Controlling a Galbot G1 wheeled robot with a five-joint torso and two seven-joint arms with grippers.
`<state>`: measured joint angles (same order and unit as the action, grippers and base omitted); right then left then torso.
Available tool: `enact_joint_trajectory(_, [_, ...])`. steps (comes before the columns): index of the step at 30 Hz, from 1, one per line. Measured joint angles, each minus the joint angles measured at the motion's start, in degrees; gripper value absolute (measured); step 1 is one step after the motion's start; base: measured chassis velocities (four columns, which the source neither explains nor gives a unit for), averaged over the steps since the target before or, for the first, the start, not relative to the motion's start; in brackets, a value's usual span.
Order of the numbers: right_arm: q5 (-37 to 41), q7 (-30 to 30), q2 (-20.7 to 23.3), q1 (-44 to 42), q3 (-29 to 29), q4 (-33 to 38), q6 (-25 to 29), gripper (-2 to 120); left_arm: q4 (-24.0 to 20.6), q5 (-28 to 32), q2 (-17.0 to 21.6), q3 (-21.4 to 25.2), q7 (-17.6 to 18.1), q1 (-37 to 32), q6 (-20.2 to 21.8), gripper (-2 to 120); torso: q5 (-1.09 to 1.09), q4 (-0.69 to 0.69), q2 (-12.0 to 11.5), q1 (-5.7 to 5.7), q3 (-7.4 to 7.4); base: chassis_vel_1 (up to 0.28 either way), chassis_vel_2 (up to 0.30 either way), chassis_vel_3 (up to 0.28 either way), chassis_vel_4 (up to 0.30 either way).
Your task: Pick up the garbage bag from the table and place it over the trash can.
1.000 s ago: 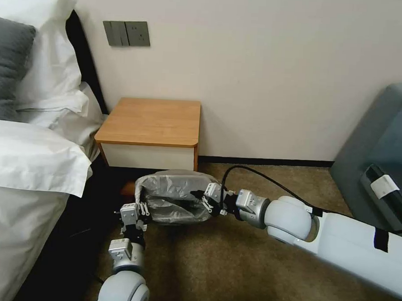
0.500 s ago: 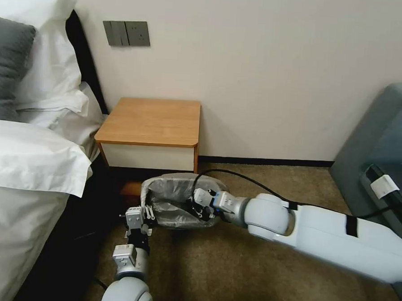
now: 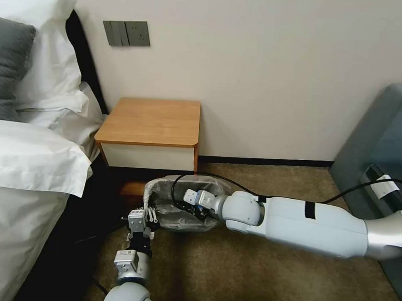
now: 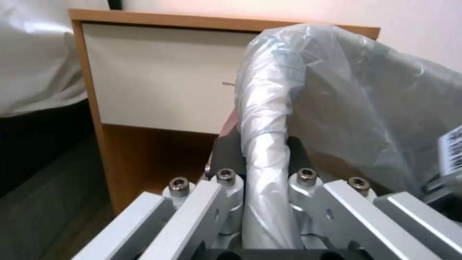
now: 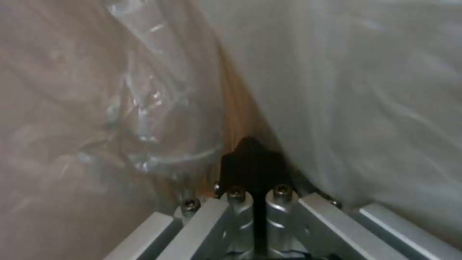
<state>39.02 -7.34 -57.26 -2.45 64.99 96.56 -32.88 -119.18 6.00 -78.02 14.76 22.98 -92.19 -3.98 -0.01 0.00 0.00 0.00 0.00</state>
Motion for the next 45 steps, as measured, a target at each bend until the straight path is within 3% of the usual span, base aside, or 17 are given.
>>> enact_joint_trajectory(19, [3.2, -3.5, -9.5, 5.6, 9.8, -10.7, -0.2, 0, -0.4, -0.4, -0.4, -0.6, -0.1, -0.3, -0.6, 7, 0.0, 0.0, 0.0, 0.0, 0.0, 0.0, 0.0, 0.0, 0.0])
enact_joint_trajectory(35, [3.7, -4.9, -16.7, 4.0, 13.0, -21.1, 0.9, 0, -1.0, -0.9, -0.6, -1.2, -0.3, -1.8, -1.2, 7, -0.01, 0.0, 0.0, 0.0, 0.0, 0.0, 0.0, 0.0, 0.0])
enact_joint_trajectory(41, [4.0, -5.3, -17.3, 3.9, 13.1, -21.4, 1.1, 0, -0.9, -0.9, -0.5, -1.2, -0.3, -1.6, -1.2, 7, 0.01, 0.01, 0.0, 0.0, 0.0, 0.0, 0.0, 0.0, 0.0])
enact_joint_trajectory(45, [5.1, -6.0, -15.3, 5.1, 13.1, -18.1, 0.7, 0, -0.5, -0.9, -0.5, -0.8, -0.3, -1.4, -1.3, 7, 0.01, 0.0, 0.0, 0.0, 0.0, 0.0, 0.0, 0.0, 0.0])
